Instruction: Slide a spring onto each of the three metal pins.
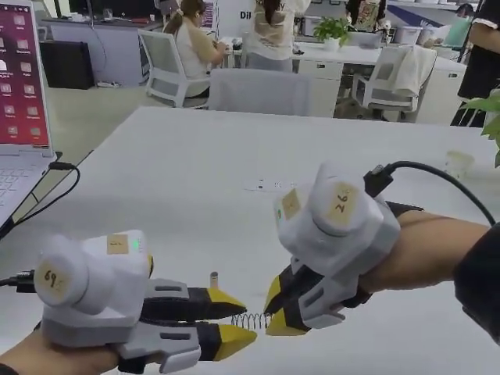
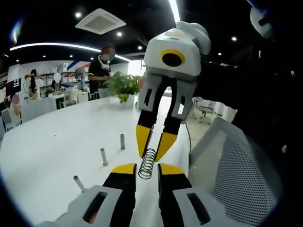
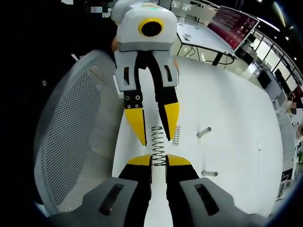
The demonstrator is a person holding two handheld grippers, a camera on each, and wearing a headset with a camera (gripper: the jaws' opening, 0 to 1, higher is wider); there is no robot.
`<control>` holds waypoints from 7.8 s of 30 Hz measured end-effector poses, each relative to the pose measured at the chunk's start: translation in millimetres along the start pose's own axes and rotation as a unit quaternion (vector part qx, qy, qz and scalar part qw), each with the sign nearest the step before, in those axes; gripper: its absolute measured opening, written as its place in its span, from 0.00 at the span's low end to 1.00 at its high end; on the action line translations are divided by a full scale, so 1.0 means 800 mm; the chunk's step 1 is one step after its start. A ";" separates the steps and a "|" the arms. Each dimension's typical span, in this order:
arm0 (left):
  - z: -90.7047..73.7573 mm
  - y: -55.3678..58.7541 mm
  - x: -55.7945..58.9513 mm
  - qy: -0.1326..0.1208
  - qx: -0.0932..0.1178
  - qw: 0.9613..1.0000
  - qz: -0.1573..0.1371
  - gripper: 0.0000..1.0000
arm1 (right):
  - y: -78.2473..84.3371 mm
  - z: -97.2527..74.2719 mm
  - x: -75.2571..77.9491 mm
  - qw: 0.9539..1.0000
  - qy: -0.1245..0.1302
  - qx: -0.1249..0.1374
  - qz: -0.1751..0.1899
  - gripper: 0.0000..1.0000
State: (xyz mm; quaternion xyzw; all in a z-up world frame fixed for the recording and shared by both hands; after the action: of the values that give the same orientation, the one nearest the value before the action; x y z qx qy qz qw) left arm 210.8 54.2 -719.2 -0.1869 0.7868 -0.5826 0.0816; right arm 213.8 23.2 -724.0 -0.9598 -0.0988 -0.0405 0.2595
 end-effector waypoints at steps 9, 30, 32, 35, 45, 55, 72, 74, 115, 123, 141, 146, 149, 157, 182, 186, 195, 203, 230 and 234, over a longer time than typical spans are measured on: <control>0.000 0.002 0.000 -0.001 -0.003 1.000 0.006 0.04 | 0.000 0.001 0.000 1.000 0.000 -0.001 -0.006 0.08; -0.001 0.003 0.005 0.006 -0.008 1.000 0.014 0.03 | 0.001 0.004 -0.001 1.000 -0.002 -0.002 -0.009 0.08; -0.001 0.003 0.005 0.007 -0.008 1.000 0.013 0.03 | 0.001 0.004 -0.001 1.000 -0.002 -0.001 -0.009 0.09; -0.001 0.004 0.005 0.008 -0.009 1.000 0.012 0.02 | 0.002 0.005 0.000 1.000 -0.002 0.001 -0.007 0.09; -0.001 -0.003 0.009 0.017 0.005 1.000 0.009 0.02 | 0.011 0.010 -0.002 1.000 -0.005 0.004 0.003 0.11; -0.002 -0.006 0.011 0.021 0.011 1.000 0.009 0.02 | 0.013 0.013 -0.004 1.000 -0.009 0.010 0.011 0.10; 0.000 -0.005 0.009 0.019 0.008 1.000 0.011 0.03 | 0.001 -0.005 -0.003 1.000 -0.005 0.015 0.002 0.09; 0.001 -0.004 0.009 0.019 0.006 1.000 0.014 0.03 | -0.003 -0.008 -0.003 1.000 -0.007 0.018 0.001 0.09; 0.004 -0.002 0.012 0.022 0.002 1.000 0.017 0.03 | -0.037 -0.012 -0.011 0.999 -0.028 0.015 -0.020 0.08; 0.004 -0.001 0.012 0.021 0.001 1.000 0.016 0.03 | -0.037 -0.011 -0.011 0.999 -0.030 0.007 -0.023 0.08; 0.001 -0.002 0.005 0.012 0.007 1.000 -0.004 0.17 | -0.033 -0.014 -0.006 0.999 -0.028 0.002 -0.020 0.08; -0.007 -0.002 -0.004 0.000 0.011 1.000 -0.009 0.21 | -0.030 -0.015 -0.005 0.999 -0.027 0.000 -0.018 0.08; -0.012 -0.002 -0.009 -0.008 0.015 1.000 -0.011 0.24 | -0.028 -0.016 -0.003 1.000 -0.026 -0.001 -0.016 0.08; -0.029 0.002 -0.022 -0.032 0.019 0.999 -0.019 0.28 | -0.022 -0.018 -0.001 1.000 -0.023 -0.003 -0.011 0.08; -0.067 0.038 -0.049 -0.097 0.022 0.994 -0.051 0.37 | 0.031 -0.047 0.036 0.999 0.008 -0.039 0.030 0.08; -0.066 0.038 -0.049 -0.097 0.024 0.994 -0.052 0.38 | 0.041 -0.057 0.049 0.998 0.018 -0.045 0.039 0.08; -0.062 0.039 -0.048 -0.095 0.024 0.994 -0.053 0.38 | 0.053 -0.063 0.071 0.997 0.031 -0.057 0.048 0.08; -0.060 0.039 -0.049 -0.095 0.025 0.994 -0.056 0.38 | 0.057 -0.061 0.090 0.996 0.038 -0.063 0.048 0.08; -0.058 0.040 -0.054 -0.104 0.027 0.992 -0.065 0.37 | 0.083 0.000 0.152 0.993 0.046 -0.092 0.057 0.08; -0.058 0.041 -0.055 -0.105 0.027 0.992 -0.065 0.37 | 0.088 0.008 0.154 0.993 0.039 -0.094 0.062 0.08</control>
State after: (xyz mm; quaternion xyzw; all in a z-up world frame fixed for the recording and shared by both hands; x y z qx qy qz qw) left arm 228.3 120.6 -739.5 -0.2959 0.7439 -0.5848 0.1308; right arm 349.5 -12.3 -748.1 -0.9819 -0.0248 -0.0711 0.1736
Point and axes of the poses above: the centre of the closed fingertips' face, and the gripper's own axes: z roughly forward along the fingers, x roughly to its right, y roughly out of its underside, the point moved 2 cm from there along -z, roughly backward along the fingers, and after that the axes turned 2 degrees about -z, right-handed, at the moved point
